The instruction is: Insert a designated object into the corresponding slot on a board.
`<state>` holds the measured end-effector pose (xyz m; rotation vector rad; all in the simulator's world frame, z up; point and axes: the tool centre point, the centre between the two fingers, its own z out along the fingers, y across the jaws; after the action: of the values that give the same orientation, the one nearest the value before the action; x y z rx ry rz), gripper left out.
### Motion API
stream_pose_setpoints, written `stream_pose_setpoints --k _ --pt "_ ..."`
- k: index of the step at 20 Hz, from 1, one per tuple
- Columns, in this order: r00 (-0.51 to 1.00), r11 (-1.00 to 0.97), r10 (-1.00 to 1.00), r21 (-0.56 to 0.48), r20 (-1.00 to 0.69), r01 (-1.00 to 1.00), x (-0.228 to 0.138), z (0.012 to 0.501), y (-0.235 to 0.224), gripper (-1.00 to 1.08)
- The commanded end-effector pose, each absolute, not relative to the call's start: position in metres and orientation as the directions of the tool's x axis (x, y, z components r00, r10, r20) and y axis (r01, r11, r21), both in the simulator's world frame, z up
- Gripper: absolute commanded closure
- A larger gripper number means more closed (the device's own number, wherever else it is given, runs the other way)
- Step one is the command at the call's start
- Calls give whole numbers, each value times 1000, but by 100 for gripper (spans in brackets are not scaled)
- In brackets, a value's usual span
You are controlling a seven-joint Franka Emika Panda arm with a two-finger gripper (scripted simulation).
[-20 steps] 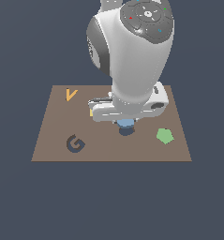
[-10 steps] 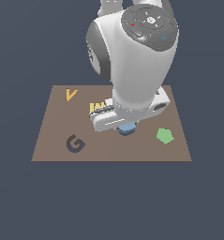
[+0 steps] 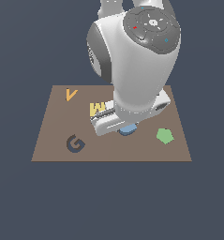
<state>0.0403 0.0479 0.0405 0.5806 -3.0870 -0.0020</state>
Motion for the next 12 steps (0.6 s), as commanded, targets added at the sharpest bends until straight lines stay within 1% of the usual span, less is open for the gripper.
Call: stream_pose_setpoints --k 1,6,7,12 --pt "-932 932 -363 1 0 -363 40 40 48 108" --pt "-930 930 -368 1 0 -368 41 31 48 108" --pt "-930 930 -368 1 0 -368 41 31 48 -92" --pt "-930 930 -368 1 0 -368 41 31 48 -92"
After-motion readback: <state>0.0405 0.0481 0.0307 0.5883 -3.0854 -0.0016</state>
